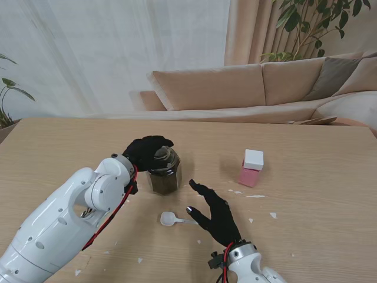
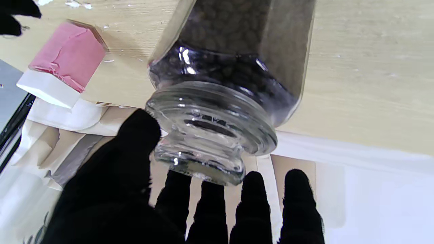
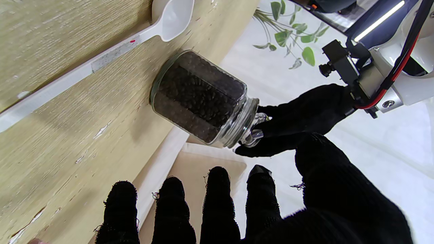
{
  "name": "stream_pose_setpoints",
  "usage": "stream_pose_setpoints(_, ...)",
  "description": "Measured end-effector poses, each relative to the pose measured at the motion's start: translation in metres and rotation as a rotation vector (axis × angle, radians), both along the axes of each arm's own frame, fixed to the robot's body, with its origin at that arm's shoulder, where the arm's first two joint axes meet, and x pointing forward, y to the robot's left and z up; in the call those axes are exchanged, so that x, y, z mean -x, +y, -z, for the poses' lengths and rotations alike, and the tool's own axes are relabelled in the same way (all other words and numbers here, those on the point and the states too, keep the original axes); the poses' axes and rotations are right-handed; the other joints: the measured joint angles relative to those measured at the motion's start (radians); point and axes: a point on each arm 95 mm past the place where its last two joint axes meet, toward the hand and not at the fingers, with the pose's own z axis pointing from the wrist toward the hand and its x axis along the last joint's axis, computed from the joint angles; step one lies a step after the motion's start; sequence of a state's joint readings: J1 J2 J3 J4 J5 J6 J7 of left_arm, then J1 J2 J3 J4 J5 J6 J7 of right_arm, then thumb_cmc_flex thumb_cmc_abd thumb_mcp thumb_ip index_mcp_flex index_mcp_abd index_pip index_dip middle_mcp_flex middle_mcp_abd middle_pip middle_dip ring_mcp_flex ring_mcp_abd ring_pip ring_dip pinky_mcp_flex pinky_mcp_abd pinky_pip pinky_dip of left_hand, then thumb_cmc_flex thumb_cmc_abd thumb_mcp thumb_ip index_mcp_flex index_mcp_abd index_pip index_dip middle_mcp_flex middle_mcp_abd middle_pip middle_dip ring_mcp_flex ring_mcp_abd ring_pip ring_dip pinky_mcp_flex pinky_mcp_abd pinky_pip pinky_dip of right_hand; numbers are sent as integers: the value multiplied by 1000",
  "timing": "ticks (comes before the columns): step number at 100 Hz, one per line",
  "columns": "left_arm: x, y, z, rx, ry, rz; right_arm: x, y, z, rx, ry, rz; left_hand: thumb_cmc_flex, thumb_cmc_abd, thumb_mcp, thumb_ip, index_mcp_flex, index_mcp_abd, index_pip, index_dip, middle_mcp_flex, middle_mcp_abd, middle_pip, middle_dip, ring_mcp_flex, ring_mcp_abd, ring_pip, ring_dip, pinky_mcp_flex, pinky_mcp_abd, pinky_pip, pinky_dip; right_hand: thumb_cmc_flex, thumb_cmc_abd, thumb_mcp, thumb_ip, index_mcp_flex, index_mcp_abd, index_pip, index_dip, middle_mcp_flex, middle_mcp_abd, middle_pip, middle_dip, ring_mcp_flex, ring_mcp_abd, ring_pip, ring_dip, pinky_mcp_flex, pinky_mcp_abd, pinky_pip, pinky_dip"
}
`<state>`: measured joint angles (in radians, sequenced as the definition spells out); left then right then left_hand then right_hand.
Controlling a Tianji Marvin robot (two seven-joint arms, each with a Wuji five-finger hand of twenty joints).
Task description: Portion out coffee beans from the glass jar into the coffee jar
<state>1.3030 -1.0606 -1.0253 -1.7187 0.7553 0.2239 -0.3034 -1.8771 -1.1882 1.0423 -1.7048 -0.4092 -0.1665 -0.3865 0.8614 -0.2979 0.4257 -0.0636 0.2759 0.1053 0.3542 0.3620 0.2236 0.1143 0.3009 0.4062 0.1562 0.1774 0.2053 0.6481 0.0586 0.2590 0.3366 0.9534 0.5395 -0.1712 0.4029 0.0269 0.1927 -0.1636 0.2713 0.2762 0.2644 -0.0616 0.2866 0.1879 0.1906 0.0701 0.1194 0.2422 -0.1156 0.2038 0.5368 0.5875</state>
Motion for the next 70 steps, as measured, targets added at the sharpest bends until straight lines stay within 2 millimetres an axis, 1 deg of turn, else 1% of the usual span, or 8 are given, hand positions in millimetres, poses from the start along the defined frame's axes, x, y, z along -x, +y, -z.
stream_pose_setpoints(9, 1, 2, -5, -39, -12, 23, 0, 0, 0, -1, 0, 0, 12, -5, 40, 0, 0, 1, -1, 0, 49, 0, 19, 2, 39, 11, 72, 51, 41, 0, 121, 101, 0, 0, 0, 0, 0, 0, 0, 0, 0, 0, 0, 0, 0, 0, 0, 0, 0, 0, 0, 0)
stream_pose_setpoints(17, 3, 1, -10, -89, -18, 40, 0, 0, 0, -1, 1, -1, 26, -14, 59, 0, -1, 1, -1, 3, 59, 0, 31, 10, 65, 16, 142, 77, 43, 0, 330, 111, 0, 0, 0, 0, 0, 0, 0, 0, 0, 0, 0, 0, 0, 0, 0, 0, 0, 0, 0, 0)
stream_pose_setpoints(24, 3, 1, -13, -130, -25, 50, 0, 0, 0, -2, 1, -2, 35, -14, 69, 0, 32, 1, 2, 11, 69, 0, 51, 11, 75, 26, 187, 78, 33, 0, 495, 54, 0, 0, 0, 0, 0, 0, 0, 0, 0, 0, 0, 0, 0, 0, 0, 0, 0, 0, 0, 0)
stream_pose_setpoints(31, 2, -1, -15, -143, -22, 59, 0, 0, -1, -2, 0, -2, 36, -14, 71, 0, 50, 7, 38, 25, 69, 0, 51, 11, 77, 27, 223, 78, 28, 0, 586, 10, 8, 0, 0, 0, 0, 0, 0, 0, 0, 0, 0, 0, 0, 0, 0, 0, 0, 0, 0, 0)
stream_pose_setpoints(49, 1, -6, -17, -166, 1, 62, 0, -1, -2, -6, -3, 2, 38, -15, 82, 0, 52, 14, 49, 28, 69, 0, 51, 11, 90, 41, 260, 79, 46, 0, 653, -19, 8, 0, 0, 0, 0, 0, 0, 0, 0, 0, 0, 0, 0, 0, 0, 0, 0, 0, 0, 8)
stream_pose_setpoints(60, 0, -8, -18, -171, 8, 64, 1, -2, -2, -8, -3, 4, 85, -18, 99, 0, 60, 17, 51, 28, 69, 6, 51, 11, 123, 49, 282, 79, 115, 0, 681, -34, 8, 0, 0, 0, 0, 0, 0, 0, 0, 0, 0, 0, 0, 0, 0, 0, 0, 0, 0, 9)
stream_pose_setpoints(62, 0, -8, -18, -169, 9, 64, 1, -2, -2, -8, -3, 4, 97, -27, 112, 0, 68, 17, 53, 28, 69, 9, 51, 11, 126, 68, 287, 79, 127, 0, 695, -49, 8, 0, 0, 0, 0, 0, 0, 0, 0, 0, 0, 0, 0, 0, 0, 0, 0, 0, 0, 9)
stream_pose_setpoints(70, 0, -9, -17, -156, 12, 62, 1, -2, -2, -9, -3, 5, 114, -37, 121, 0, 69, 27, 67, 28, 87, 24, 70, 12, 145, 72, 300, 79, 182, 0, 732, -95, 8, 0, 0, 0, 0, 0, 0, 0, 0, 0, 0, 0, 0, 0, 0, 0, 0, 0, 0, 9)
